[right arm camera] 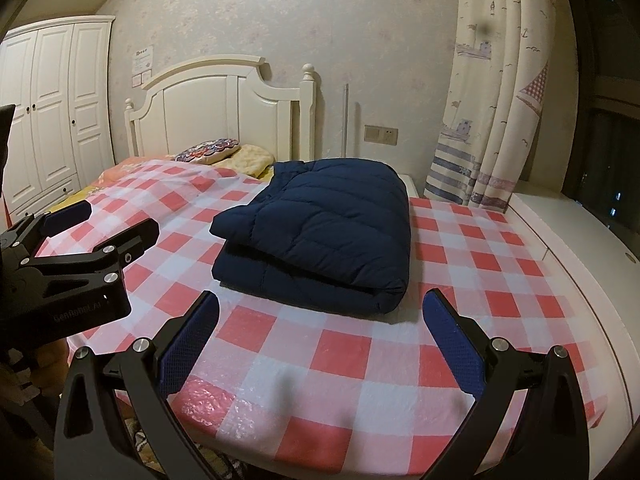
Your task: Fold large clothes
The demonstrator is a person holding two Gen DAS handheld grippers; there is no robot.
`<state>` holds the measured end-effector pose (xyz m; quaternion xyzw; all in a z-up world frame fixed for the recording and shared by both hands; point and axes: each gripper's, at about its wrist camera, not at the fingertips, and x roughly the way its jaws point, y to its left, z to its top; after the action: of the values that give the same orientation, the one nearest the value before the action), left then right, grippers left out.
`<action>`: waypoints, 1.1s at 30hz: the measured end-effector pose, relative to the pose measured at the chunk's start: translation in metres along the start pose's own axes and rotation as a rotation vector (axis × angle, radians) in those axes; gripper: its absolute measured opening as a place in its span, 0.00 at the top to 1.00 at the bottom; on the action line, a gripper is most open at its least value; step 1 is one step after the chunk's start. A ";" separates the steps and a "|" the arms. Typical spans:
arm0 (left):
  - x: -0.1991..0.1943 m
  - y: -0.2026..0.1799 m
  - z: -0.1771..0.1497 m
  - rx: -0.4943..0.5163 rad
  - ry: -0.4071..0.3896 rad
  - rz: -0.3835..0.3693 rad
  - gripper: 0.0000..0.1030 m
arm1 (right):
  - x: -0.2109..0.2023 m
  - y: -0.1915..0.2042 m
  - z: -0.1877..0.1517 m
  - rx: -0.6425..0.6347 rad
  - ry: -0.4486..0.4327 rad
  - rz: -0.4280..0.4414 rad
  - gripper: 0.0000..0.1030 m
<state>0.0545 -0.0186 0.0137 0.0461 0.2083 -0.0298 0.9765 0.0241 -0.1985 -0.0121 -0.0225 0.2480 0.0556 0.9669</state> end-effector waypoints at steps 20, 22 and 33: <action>0.000 0.001 0.000 -0.001 0.001 0.000 0.02 | 0.003 0.005 -0.003 -0.004 0.016 0.012 0.05; 0.000 0.002 -0.001 -0.002 0.001 -0.002 0.02 | 0.003 0.006 -0.004 -0.004 0.017 0.014 0.05; 0.011 -0.002 -0.016 0.014 0.041 -0.044 0.02 | 0.014 0.004 -0.011 -0.005 0.046 0.027 0.05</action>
<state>0.0576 -0.0190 -0.0053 0.0490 0.2291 -0.0518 0.9708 0.0304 -0.1943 -0.0288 -0.0229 0.2705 0.0688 0.9600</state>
